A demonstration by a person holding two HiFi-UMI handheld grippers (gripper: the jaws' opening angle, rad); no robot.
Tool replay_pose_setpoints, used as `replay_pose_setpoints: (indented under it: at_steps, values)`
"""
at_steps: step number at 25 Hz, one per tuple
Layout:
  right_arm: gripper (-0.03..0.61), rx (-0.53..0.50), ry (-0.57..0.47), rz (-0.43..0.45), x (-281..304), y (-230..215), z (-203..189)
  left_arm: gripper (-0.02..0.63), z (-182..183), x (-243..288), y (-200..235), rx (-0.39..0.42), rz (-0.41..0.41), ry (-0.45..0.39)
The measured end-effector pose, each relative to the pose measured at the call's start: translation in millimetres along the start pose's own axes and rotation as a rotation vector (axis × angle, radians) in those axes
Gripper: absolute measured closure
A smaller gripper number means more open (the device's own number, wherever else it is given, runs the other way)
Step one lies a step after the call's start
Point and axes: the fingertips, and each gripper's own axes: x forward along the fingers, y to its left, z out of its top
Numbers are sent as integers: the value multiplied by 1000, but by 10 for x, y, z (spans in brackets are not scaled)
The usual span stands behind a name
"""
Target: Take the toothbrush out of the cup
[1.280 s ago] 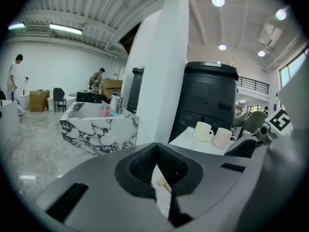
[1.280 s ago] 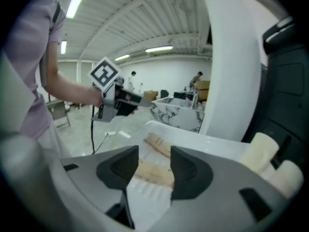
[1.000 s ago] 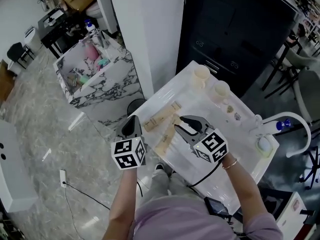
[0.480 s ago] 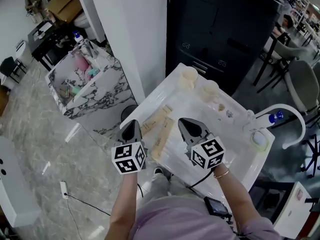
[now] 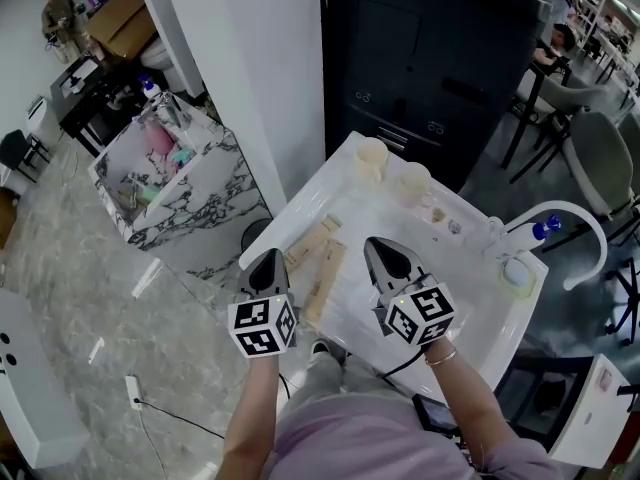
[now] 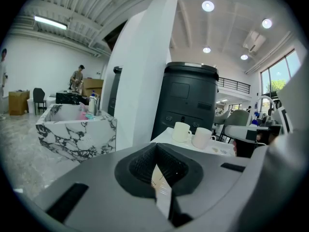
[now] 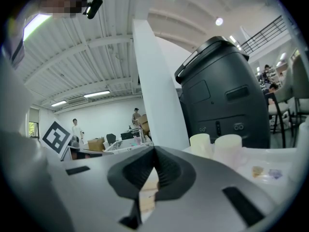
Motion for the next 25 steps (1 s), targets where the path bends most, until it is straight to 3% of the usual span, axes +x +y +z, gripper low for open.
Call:
replay_pose_setpoints:
  at_steps: [5, 10, 25]
  values:
    - [575, -6, -2, -39, -48, -52, 33, 614, -27, 3, -57, 1, -17, 5]
    - [577, -65, 24, -23, -73, -5, 48, 614, -37, 10, -104, 19, -28, 7]
    - [575, 38, 1, -65, -157, -194, 92, 614, -45, 32, -170, 28, -51, 15]
